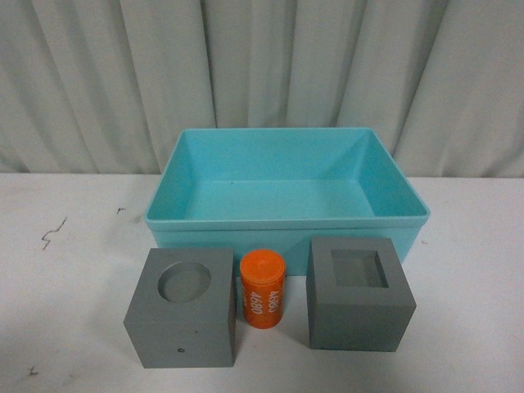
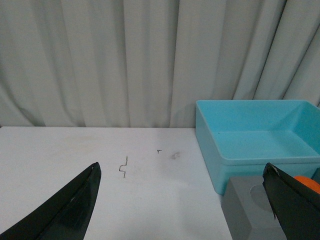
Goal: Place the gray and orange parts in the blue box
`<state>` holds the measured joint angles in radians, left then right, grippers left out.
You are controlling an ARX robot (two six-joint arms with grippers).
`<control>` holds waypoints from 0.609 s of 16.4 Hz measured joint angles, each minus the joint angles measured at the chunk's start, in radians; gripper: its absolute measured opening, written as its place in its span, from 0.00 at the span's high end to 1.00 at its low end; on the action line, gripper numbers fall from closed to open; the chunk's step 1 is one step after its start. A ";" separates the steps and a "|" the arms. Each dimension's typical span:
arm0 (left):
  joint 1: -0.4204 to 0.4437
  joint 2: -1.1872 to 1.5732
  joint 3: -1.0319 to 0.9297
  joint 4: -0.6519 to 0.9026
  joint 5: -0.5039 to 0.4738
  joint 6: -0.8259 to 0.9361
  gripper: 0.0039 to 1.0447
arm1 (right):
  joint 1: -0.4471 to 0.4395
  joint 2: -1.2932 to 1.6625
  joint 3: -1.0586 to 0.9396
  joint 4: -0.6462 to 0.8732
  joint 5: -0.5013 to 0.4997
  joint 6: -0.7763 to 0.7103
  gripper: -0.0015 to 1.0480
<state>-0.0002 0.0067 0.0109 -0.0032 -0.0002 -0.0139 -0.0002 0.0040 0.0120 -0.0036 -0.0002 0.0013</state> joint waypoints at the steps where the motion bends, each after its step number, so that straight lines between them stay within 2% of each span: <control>1: 0.000 0.000 0.000 0.000 0.000 0.000 0.06 | 0.000 0.000 0.000 0.000 0.000 0.000 0.06; 10: 0.000 0.000 0.000 0.000 0.000 0.000 0.06 | 0.000 0.000 0.000 0.000 0.000 0.000 0.06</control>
<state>-0.0002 0.0067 0.0109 -0.0032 -0.0002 -0.0139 -0.0002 0.0040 0.0120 -0.0032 -0.0002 0.0013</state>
